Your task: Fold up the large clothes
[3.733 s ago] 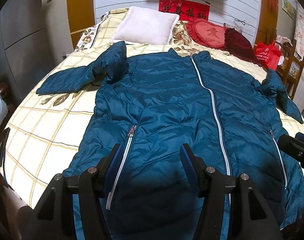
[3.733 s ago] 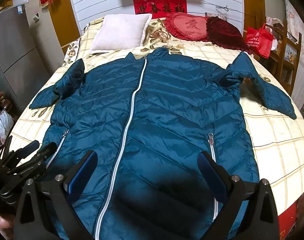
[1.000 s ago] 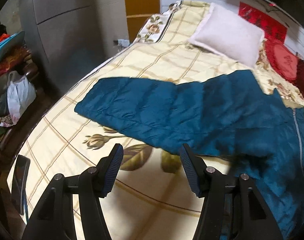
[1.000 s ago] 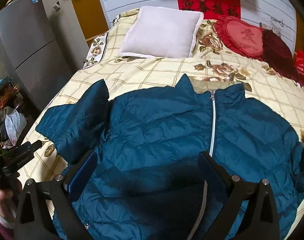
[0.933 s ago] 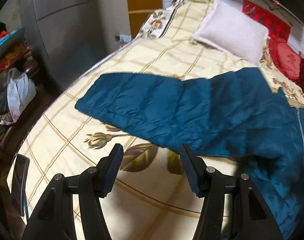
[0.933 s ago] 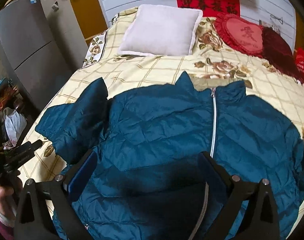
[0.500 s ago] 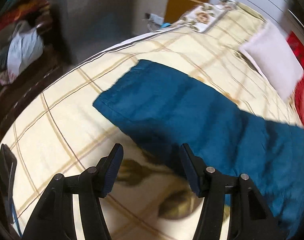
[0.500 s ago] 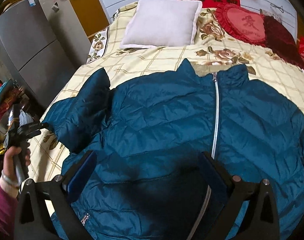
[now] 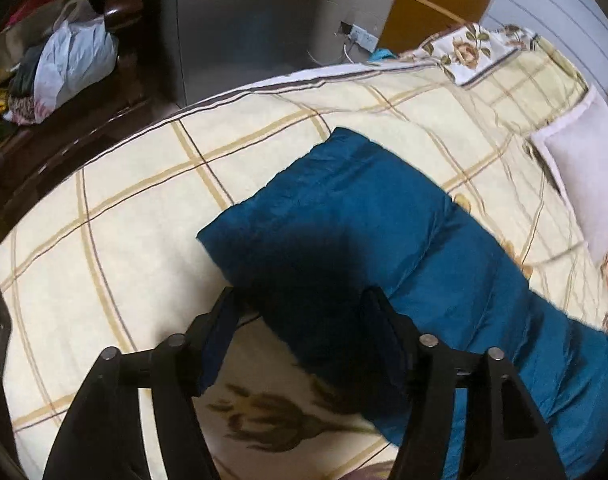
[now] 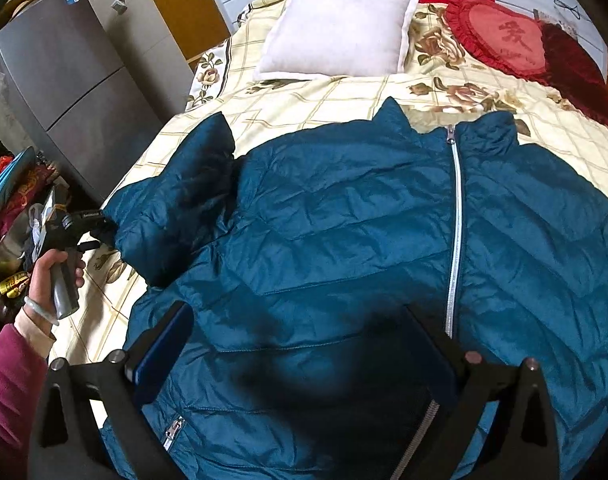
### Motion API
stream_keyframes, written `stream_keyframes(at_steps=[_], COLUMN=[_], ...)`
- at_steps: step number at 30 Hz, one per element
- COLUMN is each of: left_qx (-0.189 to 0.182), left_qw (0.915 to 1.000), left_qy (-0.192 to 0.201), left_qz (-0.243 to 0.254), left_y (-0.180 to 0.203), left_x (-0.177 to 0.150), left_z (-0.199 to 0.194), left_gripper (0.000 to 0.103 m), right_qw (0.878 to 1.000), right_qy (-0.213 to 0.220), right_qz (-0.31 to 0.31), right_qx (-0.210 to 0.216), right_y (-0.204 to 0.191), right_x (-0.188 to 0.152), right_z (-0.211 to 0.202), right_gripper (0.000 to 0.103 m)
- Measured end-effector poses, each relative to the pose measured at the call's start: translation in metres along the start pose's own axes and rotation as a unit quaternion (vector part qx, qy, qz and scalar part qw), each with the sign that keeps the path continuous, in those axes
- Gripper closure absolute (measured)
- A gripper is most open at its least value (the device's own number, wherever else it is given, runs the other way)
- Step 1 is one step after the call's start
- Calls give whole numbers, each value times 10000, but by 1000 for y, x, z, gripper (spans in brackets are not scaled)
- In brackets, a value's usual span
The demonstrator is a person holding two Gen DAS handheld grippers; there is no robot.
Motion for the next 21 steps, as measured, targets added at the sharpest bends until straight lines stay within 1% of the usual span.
stream_keyframes(at_steps=[1, 3, 6, 10, 14, 17, 18, 19, 20, 21], left_qx=[-46, -26, 54, 20, 95, 195, 158, 104, -48, -314], left_qw=[10000, 10000, 9999, 9999, 9994, 9988, 9989, 9989, 9991, 9988], left_qy=[19, 19, 8, -59, -75, -104, -75, -21, 5, -52], left_qz=[-26, 35, 131, 156, 327, 430, 444, 451, 430, 366], left_y=[1, 5, 9, 12, 15, 19, 20, 19, 18, 17], left_x=[0, 1, 0, 3, 2, 1, 1, 0, 0, 0], left_z=[0, 3, 5, 7, 9, 10, 8, 6, 3, 2], left_gripper=[40, 36, 31, 25, 23, 26, 38, 69, 87, 100], right_qw=[10000, 10000, 10000, 10000, 9999, 9999, 9999, 9999, 9999, 9999], right_qy=[-13, -28, -44, -66, -95, -108, -110, -113, -117, -120], right_qz=[-6, -25, 6, 56, 55, 68, 86, 96, 108, 120], right_qx=[1, -11, -11, 1, 0, -10, -8, -8, -8, -11], right_y=[0, 0, 3, 5, 6, 7, 8, 9, 10, 11], right_x=[0, -1, -1, -1, -3, -6, -7, -7, -8, -10], right_z=[1, 2, 4, 5, 5, 4, 3, 3, 2, 1], right_gripper=[0, 0, 0, 0, 0, 0, 0, 0, 0, 0])
Point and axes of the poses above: each gripper's, at about its wrist camera, not at the fingertips, and z roughly the way its jaws point, y to its right, x to its top, the point moved 1 cm from there along z, roughly the way its jaws point, and after that the axes turned 8 degrees about -y, right-handed, at the moved point
